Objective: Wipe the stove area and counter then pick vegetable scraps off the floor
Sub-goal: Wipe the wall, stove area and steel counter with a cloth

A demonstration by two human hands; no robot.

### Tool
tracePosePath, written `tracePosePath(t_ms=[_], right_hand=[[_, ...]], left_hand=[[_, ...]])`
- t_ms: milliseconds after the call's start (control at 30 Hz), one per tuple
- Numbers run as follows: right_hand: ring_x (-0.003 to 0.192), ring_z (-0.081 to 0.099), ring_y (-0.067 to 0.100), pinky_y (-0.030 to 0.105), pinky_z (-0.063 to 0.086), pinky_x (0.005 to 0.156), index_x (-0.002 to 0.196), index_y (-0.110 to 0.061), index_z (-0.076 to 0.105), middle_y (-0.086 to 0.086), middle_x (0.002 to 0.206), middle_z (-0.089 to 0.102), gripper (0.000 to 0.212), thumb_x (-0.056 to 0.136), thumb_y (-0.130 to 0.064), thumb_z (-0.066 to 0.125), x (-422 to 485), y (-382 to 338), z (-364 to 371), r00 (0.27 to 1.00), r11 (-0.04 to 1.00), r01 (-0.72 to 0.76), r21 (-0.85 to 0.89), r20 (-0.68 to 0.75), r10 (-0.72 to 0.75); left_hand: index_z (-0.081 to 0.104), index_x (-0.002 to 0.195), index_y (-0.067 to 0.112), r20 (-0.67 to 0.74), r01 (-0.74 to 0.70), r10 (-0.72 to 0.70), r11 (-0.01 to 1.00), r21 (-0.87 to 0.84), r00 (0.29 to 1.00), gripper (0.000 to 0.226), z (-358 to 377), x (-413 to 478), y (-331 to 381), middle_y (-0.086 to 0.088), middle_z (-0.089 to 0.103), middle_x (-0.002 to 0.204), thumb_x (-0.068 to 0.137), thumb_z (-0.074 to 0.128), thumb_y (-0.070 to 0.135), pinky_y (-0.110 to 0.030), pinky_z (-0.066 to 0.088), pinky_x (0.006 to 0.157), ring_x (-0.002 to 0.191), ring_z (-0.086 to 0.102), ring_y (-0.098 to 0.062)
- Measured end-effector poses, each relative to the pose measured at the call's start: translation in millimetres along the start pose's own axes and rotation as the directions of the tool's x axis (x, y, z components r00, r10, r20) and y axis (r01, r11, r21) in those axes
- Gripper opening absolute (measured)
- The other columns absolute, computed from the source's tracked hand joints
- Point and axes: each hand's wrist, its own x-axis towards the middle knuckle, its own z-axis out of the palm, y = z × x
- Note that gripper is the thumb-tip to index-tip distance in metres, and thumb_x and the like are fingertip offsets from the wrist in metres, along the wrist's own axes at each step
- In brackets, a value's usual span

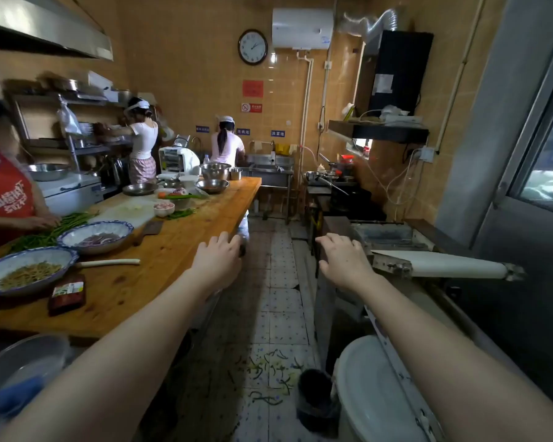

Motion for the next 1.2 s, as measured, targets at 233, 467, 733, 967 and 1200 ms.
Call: tracePosePath(t_ms=[233, 467, 733, 967, 1200], right_hand=[[0.137, 0.030, 0.024, 0.049, 0.021, 0.113, 0.143, -0.023, 0.032, 0.004, 0.149, 0.035, 0.055, 0.091, -0.026, 0.051, 69, -10, 37, 0.998, 0.999, -0.051, 0.001, 0.045, 0.051], [0.135, 0.034, 0.022, 0.044, 0.026, 0.110, 0.143, -0.023, 0.032, 0.000, 0.148, 0.037, 0.056, 0.091, -0.031, 0.052, 121, -20, 82, 0.994, 0.996, -0.072, 0.050, 0.083, 0.068], [0.130, 0.041, 0.024, 0.045, 0.032, 0.105, 0.141, -0.024, 0.035, 0.002, 0.144, 0.043, 0.055, 0.090, -0.030, 0.054, 174, -9, 107, 0.980, 0.981, -0.158, 0.117, 0.141, 0.141], [0.131, 0.041, 0.023, 0.045, 0.031, 0.107, 0.143, -0.023, 0.034, 0.002, 0.145, 0.042, 0.056, 0.091, -0.028, 0.054, 249, 21, 135, 0.978, 0.979, -0.163, 0.122, 0.147, 0.145], [0.130, 0.041, 0.024, 0.045, 0.030, 0.107, 0.142, -0.022, 0.034, 0.003, 0.145, 0.042, 0.054, 0.091, -0.027, 0.053, 337, 79, 156, 0.975, 0.981, -0.151, 0.122, 0.180, 0.128]], left_hand=[[0.036, 0.138, 0.020, 0.029, -0.001, 0.000, 1.000, 0.020, 1.000, 0.044, 21, 66, -44, -0.011, 0.042, 0.137, 0.096, 0.044, 0.024, -0.045, 0.041, 0.099, 0.123, 0.045, -0.031], [0.037, 0.137, 0.018, 0.029, -0.041, 0.040, 0.999, 0.018, 0.999, 0.042, 61, 127, -74, -0.010, 0.047, 0.129, 0.095, 0.044, 0.022, -0.042, 0.044, 0.092, 0.115, 0.050, -0.030], [0.043, 0.126, 0.017, 0.002, -0.128, 0.128, 0.992, -0.014, 0.992, 0.033, 104, 189, -90, -0.007, 0.052, 0.113, 0.093, 0.049, 0.022, -0.033, 0.041, 0.074, 0.100, 0.055, -0.026], [0.041, 0.131, 0.020, -0.014, -0.112, 0.112, 0.994, 0.009, 0.994, 0.036, 131, 270, -99, -0.006, 0.052, 0.112, 0.097, 0.044, 0.030, -0.033, 0.042, 0.071, 0.100, 0.054, -0.025], [0.041, 0.131, 0.021, 0.021, -0.067, 0.066, 0.997, 0.034, 0.998, 0.035, 147, 375, -87, -0.007, 0.051, 0.118, 0.097, 0.044, 0.027, -0.037, 0.045, 0.081, 0.107, 0.053, -0.027]])
